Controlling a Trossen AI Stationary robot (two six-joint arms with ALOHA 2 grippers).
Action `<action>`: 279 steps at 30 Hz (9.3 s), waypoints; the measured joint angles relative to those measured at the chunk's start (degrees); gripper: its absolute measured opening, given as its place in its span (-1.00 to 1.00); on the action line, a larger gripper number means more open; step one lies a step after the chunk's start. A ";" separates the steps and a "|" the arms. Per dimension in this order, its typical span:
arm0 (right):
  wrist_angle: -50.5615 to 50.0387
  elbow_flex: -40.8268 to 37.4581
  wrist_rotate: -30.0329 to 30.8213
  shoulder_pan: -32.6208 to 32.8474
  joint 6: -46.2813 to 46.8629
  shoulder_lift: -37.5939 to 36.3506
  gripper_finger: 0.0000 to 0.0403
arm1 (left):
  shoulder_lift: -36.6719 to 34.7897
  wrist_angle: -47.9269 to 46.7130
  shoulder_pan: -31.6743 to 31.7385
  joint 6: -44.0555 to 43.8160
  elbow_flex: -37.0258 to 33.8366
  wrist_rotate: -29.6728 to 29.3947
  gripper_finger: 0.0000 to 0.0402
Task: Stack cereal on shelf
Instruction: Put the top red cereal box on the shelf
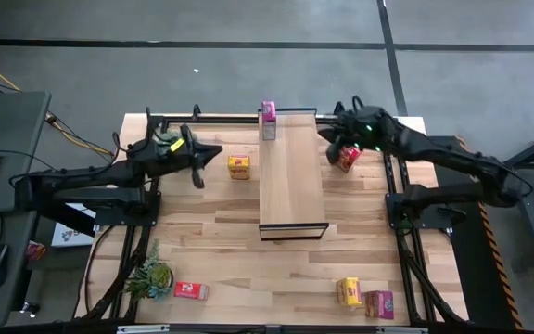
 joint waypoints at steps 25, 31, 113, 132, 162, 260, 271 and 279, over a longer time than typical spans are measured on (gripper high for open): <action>-25.74 1.36 11.67 -5.96 7.99 -5.42 0.36 | 0.37 -0.07 -3.75 2.51 -0.02 -4.09 0.10; -30.10 1.42 11.63 -5.91 8.32 1.89 0.47 | 0.37 -0.15 -3.75 1.68 -0.02 -4.09 0.10; -27.96 -4.42 8.22 -9.19 3.11 10.98 0.07 | 0.37 -1.27 -3.74 2.94 0.02 -4.11 0.11; -34.87 -0.05 7.49 -9.17 2.96 9.98 -0.38 | 0.38 -1.27 -3.73 3.00 0.02 -4.11 0.11; -42.95 46.41 12.61 17.18 5.36 28.51 -0.39 | 0.37 -1.03 -3.75 2.44 0.02 -4.07 0.11; -46.77 64.81 11.02 12.53 -4.38 41.56 -0.05 | 0.38 -2.26 -3.73 2.53 0.02 -4.07 0.11; -55.86 57.71 11.02 8.23 -2.35 40.53 -0.28 | 0.37 -3.54 -3.73 2.57 0.02 -4.08 0.11; -41.29 34.63 9.00 3.90 -1.02 29.83 -0.70 | 0.37 -4.11 -3.75 3.54 0.02 -4.11 0.11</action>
